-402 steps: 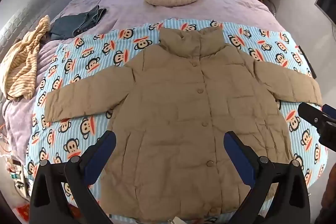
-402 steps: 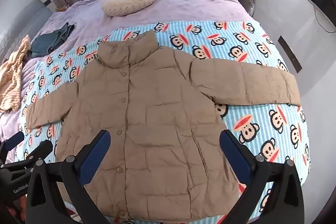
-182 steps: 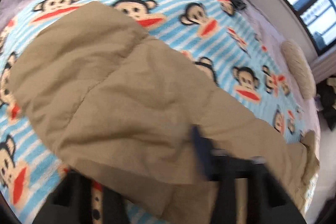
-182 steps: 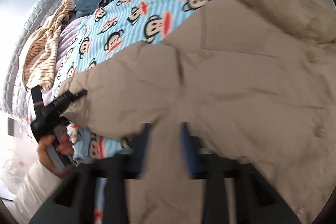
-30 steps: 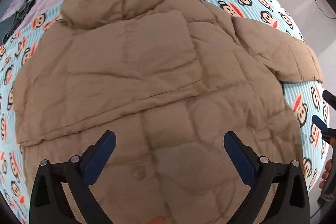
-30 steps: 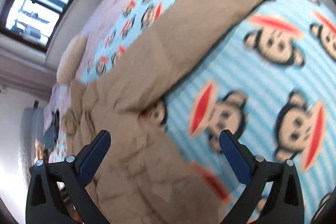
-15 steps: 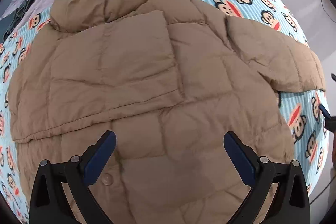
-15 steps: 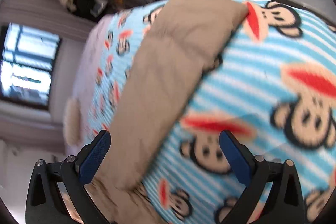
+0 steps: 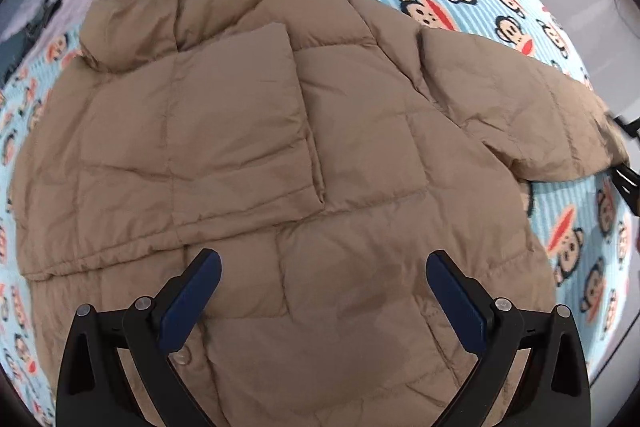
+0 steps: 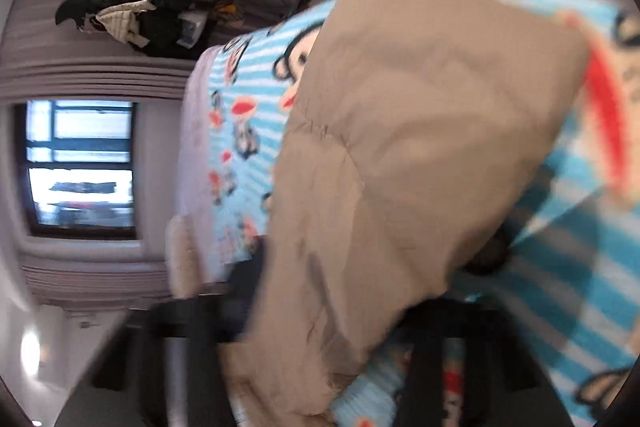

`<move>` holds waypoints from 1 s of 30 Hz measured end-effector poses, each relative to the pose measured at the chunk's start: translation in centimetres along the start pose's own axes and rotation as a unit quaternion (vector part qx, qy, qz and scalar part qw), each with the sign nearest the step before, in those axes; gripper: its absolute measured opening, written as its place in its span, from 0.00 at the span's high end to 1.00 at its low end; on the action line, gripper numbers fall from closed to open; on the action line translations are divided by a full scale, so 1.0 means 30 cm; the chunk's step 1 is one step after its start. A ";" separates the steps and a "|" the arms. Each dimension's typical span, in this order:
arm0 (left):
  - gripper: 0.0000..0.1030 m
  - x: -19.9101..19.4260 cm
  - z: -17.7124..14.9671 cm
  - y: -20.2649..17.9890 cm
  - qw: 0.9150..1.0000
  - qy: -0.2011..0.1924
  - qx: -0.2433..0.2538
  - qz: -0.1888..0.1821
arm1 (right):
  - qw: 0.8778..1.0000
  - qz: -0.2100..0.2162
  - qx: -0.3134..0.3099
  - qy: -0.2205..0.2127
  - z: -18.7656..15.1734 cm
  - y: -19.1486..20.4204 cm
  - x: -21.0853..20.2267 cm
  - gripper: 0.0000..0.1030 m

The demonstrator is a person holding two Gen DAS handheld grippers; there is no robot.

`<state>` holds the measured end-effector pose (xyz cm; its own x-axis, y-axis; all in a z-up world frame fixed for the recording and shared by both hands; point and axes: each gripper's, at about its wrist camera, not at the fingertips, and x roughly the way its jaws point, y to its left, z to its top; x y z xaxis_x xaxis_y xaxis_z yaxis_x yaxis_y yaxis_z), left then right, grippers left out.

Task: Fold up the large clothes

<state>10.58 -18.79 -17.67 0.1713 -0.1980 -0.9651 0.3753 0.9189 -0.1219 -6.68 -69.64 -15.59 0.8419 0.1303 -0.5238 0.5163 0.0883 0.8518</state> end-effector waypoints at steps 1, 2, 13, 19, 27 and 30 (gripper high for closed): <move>0.00 -0.006 -0.002 0.004 1.000 -0.004 -0.004 0.001 | 1.000 0.014 0.009 0.000 -0.004 -0.004 0.007 0.92; 0.00 -0.012 -0.002 0.011 1.000 -0.008 -0.006 0.004 | 1.000 0.026 0.010 0.000 -0.009 0.000 0.013 0.92; 0.00 -0.084 0.014 0.187 0.997 -0.056 -0.054 0.027 | 0.985 0.099 -0.126 0.058 -0.234 0.318 0.096 0.92; 0.00 -0.127 0.011 0.345 0.992 -0.081 -0.083 0.040 | 0.962 0.079 -0.246 0.092 -0.485 0.549 0.235 0.92; 0.00 -0.184 -0.023 0.615 0.984 -0.108 -0.130 0.061 | 0.884 -0.007 -0.445 0.139 -1.066 0.700 0.494 0.92; 0.00 -0.187 -0.038 0.707 0.980 -0.112 -0.156 0.057 | 0.862 -0.039 -0.478 0.164 -1.247 0.644 0.584 0.92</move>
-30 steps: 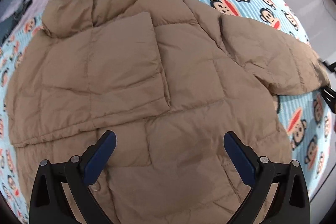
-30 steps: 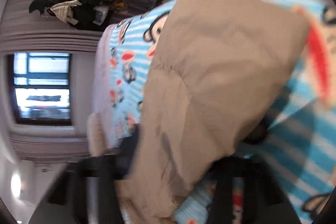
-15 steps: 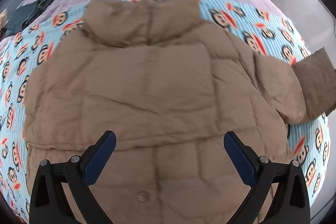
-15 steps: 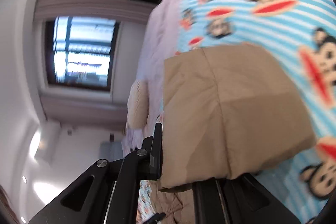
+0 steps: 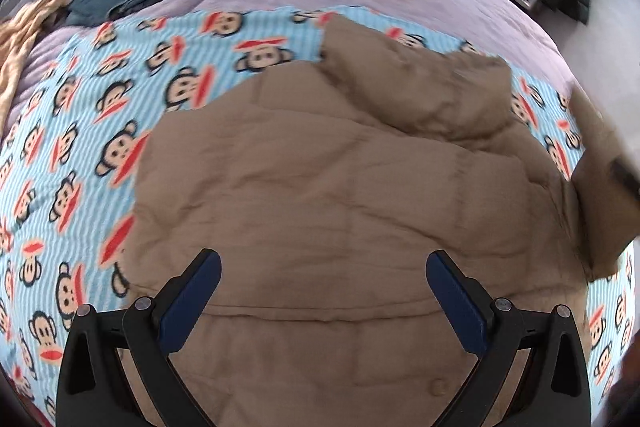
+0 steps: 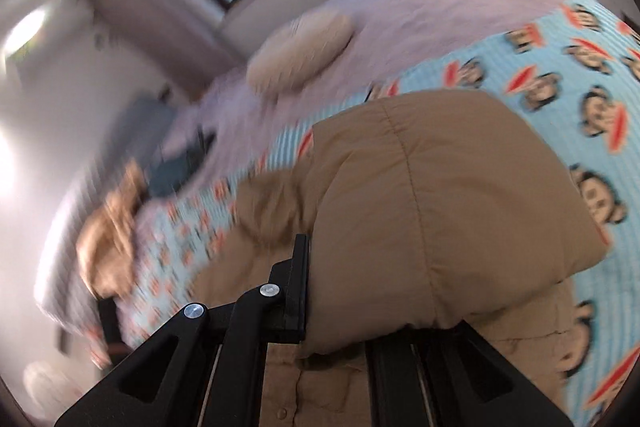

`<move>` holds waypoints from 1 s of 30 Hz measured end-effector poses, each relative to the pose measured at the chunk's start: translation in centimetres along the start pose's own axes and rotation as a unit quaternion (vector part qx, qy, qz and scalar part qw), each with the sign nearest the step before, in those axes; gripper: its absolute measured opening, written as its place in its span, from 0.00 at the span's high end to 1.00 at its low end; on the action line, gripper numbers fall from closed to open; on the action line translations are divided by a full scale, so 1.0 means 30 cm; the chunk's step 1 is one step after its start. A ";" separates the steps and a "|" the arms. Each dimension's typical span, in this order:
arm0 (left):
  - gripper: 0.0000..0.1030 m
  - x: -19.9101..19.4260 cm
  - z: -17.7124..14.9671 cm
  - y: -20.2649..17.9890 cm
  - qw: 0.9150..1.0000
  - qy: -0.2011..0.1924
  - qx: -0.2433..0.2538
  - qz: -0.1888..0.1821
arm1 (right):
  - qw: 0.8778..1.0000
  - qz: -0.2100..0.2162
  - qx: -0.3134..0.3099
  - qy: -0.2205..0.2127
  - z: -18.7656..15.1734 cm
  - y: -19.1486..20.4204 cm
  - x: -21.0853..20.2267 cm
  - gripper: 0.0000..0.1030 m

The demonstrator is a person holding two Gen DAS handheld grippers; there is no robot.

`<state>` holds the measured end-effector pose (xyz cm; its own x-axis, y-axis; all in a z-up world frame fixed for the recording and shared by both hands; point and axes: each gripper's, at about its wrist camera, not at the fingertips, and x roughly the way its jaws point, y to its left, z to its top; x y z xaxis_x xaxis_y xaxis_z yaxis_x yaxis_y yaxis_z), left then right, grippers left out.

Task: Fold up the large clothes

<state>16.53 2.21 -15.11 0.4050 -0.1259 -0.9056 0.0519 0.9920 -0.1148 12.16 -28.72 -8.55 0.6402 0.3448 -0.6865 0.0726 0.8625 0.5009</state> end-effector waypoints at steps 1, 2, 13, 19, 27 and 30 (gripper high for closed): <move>0.00 0.003 -0.006 0.016 1.000 0.000 -0.005 -0.001 | 1.000 -0.005 0.003 0.013 -0.036 0.018 0.045 0.92; 0.00 0.009 -0.007 0.037 1.000 0.000 -0.008 -0.002 | 0.999 -0.009 0.012 0.028 -0.067 0.023 0.099 0.92; 0.00 0.079 -0.065 0.124 1.000 0.021 -0.015 -0.012 | 0.991 -0.025 0.102 0.086 -0.206 -0.059 0.277 0.77; 0.00 0.061 -0.054 0.125 0.999 0.018 -0.012 -0.027 | 0.991 0.001 0.111 0.069 -0.188 -0.042 0.131 0.37; 0.00 0.019 -0.016 0.173 0.997 0.004 -0.027 -0.077 | 0.974 -0.003 0.227 0.018 -0.151 -0.194 0.039 0.86; 0.00 -0.012 -0.012 0.200 0.995 -0.009 -0.029 -0.095 | 0.985 -0.007 0.169 0.008 -0.108 -0.099 0.051 0.89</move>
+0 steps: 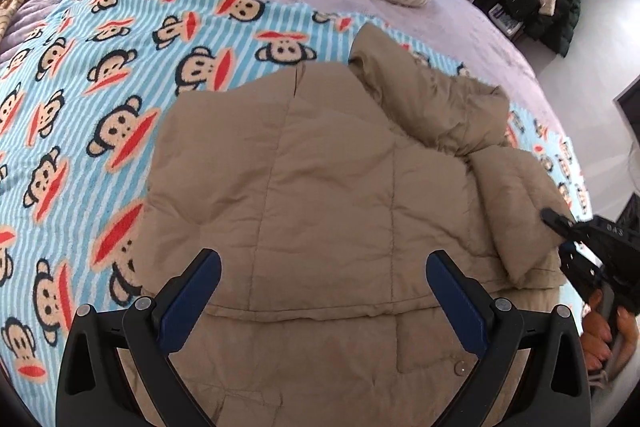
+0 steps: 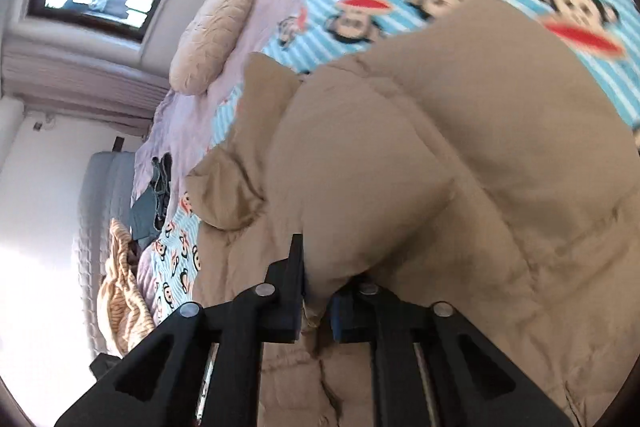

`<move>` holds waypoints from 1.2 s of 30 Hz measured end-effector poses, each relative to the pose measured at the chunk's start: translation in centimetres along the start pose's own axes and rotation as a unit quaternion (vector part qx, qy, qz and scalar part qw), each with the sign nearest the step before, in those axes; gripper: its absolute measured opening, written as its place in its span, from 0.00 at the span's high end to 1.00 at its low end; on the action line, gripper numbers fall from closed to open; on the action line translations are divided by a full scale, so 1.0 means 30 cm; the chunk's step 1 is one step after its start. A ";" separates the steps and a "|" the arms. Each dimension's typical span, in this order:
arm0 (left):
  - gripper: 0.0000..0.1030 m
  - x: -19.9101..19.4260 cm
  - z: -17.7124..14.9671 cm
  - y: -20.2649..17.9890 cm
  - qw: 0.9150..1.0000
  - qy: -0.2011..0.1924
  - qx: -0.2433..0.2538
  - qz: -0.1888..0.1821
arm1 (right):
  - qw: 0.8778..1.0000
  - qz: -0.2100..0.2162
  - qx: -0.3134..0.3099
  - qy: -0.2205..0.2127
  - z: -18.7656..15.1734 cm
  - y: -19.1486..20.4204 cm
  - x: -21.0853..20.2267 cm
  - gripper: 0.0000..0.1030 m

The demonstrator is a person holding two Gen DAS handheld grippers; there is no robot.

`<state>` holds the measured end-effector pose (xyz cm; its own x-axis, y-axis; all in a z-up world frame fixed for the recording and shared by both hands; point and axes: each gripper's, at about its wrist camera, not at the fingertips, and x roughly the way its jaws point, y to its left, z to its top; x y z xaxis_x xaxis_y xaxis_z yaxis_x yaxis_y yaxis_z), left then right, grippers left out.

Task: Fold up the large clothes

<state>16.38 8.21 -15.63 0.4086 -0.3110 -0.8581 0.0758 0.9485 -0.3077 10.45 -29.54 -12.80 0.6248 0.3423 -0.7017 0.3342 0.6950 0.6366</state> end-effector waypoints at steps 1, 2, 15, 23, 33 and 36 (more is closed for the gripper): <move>0.00 -0.012 0.003 0.009 1.000 -0.005 0.001 -0.005 | 1.000 0.000 -0.027 0.000 -0.010 0.051 0.011 0.89; 0.00 -0.023 0.007 0.018 1.000 -0.008 0.002 -0.010 | 0.998 -0.002 -0.066 0.005 -0.028 0.116 0.023 0.89; 0.00 -0.044 0.040 0.071 0.992 -0.007 -0.059 -0.110 | 0.967 -0.050 -0.209 0.138 -0.250 0.272 0.152 0.47; 0.00 0.089 0.042 -0.034 0.984 0.042 -0.060 -0.164 | 0.989 -0.106 -0.043 0.089 -0.099 -0.194 -0.129 0.47; 0.82 0.245 0.045 -0.148 0.984 0.104 -0.037 -0.137 | 0.989 -0.113 0.090 -0.006 0.056 -0.458 -0.244 0.88; 0.87 0.217 0.026 -0.149 0.986 0.091 -0.034 -0.134 | 0.990 -0.125 0.058 -0.006 0.069 -0.439 -0.248 0.90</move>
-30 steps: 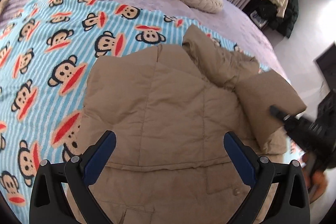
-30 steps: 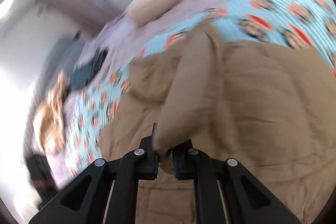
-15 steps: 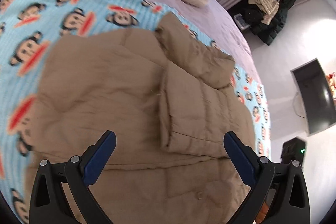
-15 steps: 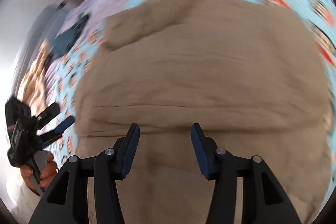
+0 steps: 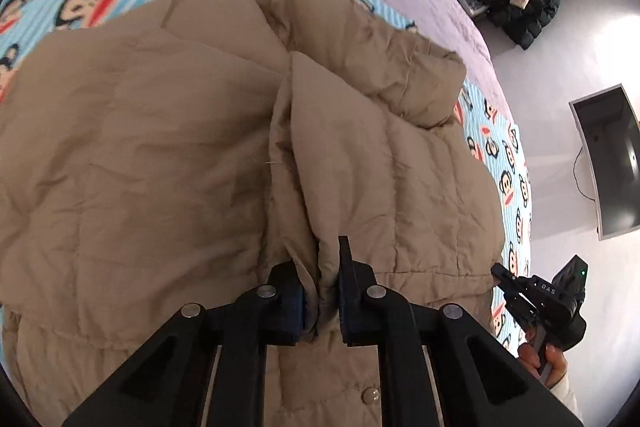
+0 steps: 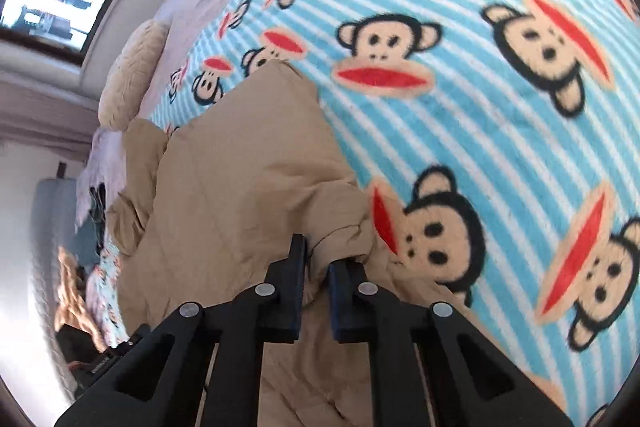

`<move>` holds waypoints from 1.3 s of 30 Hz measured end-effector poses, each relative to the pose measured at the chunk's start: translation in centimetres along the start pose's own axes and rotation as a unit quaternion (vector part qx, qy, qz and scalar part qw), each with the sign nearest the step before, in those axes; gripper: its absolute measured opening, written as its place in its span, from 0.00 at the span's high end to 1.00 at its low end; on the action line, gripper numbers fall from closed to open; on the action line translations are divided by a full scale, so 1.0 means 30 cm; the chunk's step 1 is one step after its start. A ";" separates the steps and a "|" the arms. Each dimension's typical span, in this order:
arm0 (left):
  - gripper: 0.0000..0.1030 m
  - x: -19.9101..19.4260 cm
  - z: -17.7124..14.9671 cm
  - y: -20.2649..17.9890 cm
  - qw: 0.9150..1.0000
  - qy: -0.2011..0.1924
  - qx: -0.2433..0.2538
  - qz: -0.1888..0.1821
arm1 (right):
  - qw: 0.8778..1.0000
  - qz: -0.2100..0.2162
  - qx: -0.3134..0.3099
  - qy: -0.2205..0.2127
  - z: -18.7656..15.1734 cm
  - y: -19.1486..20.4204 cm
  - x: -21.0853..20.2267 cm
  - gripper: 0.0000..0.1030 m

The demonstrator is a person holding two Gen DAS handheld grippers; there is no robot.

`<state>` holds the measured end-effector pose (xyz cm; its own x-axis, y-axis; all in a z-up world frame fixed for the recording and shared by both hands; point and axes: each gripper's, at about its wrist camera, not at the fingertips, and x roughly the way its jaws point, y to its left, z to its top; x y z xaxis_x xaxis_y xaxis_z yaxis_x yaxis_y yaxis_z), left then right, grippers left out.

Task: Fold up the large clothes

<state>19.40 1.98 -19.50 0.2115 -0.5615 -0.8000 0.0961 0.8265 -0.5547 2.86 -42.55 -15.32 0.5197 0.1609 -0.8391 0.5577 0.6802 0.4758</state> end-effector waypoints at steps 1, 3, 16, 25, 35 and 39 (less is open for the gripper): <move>0.87 -0.016 -0.016 0.000 1.000 -0.007 0.006 0.003 | 1.000 -0.001 -0.009 0.002 -0.003 0.010 0.002 0.90; 0.87 -0.027 -0.054 0.019 1.000 -0.010 0.013 0.019 | 1.000 -0.002 -0.017 0.011 -0.015 0.026 0.025 0.90; 0.46 -0.084 -0.085 0.036 0.988 -0.032 0.060 0.137 | 0.998 -0.032 -0.046 0.039 -0.036 0.053 0.036 0.89; 0.44 -0.187 -0.036 -0.017 0.986 -0.072 0.067 0.135 | 0.991 -0.049 -0.119 -0.038 0.036 0.118 -0.131 0.89; 0.44 0.049 0.055 -0.061 0.977 -0.080 0.080 0.182 | 0.984 -0.059 -0.167 -0.008 0.119 0.176 0.085 0.89; 0.44 0.097 0.053 -0.029 0.979 -0.079 0.078 0.170 | 0.988 -0.059 -0.146 -0.002 0.125 0.091 0.151 0.91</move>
<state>21.48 -0.30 -20.98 0.4044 -0.2502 -0.8797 0.1380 0.9675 -0.2117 9.16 -42.66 -16.84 0.4658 0.0661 -0.8824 0.4039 0.8714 0.2785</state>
